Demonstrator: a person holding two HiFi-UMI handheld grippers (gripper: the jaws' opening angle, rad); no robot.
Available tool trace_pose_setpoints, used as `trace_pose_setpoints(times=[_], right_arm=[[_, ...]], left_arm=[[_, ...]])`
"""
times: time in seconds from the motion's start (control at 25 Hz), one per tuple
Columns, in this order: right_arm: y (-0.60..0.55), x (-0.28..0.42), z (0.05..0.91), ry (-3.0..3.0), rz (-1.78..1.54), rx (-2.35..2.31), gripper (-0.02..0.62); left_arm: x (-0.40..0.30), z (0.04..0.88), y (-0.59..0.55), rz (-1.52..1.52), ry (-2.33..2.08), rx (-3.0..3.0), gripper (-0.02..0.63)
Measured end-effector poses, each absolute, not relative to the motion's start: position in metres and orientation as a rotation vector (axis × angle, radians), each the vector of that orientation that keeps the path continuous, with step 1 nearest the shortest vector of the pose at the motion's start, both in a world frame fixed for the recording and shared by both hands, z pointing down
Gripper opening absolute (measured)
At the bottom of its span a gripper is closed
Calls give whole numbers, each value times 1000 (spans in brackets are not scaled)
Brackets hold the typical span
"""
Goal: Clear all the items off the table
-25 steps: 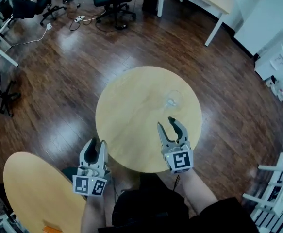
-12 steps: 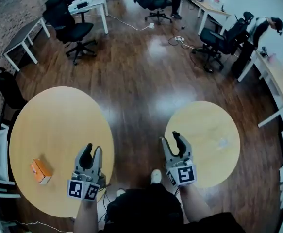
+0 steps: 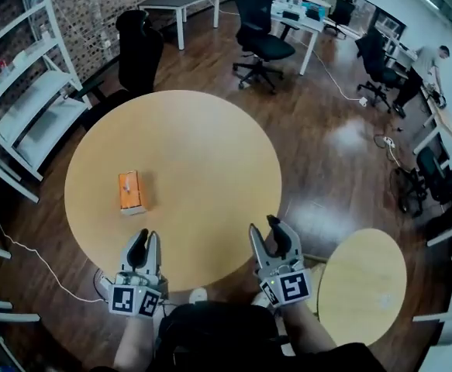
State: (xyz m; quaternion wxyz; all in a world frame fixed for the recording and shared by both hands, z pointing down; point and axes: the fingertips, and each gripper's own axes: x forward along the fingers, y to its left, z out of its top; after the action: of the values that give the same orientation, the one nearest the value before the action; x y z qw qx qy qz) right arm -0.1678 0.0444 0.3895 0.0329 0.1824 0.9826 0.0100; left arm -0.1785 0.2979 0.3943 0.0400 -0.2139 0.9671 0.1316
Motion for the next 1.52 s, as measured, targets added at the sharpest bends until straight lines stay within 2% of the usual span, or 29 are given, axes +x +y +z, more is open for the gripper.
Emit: trace_pose_setpoints(times=[0.28,0.44,1.08,1.16,1.52], right_arm=[[168,-197,407,3027,-110,801,169],[205,-205,395,2979,-85,943,169],[150,-235,406,2994,-131,947,167],[143,-237,404,3001,-166,915,168],[110,-236,410,3030,-184,865,167]], left_arm=[[-145,390,433,397,2977,-335,77],[-135,382,469,392,2929,-186,12],[-138,392,424,428,2930,-131,2],[-143,392,419,419,2937,-138,39],[-151,394,403,417,2931,-126,41]])
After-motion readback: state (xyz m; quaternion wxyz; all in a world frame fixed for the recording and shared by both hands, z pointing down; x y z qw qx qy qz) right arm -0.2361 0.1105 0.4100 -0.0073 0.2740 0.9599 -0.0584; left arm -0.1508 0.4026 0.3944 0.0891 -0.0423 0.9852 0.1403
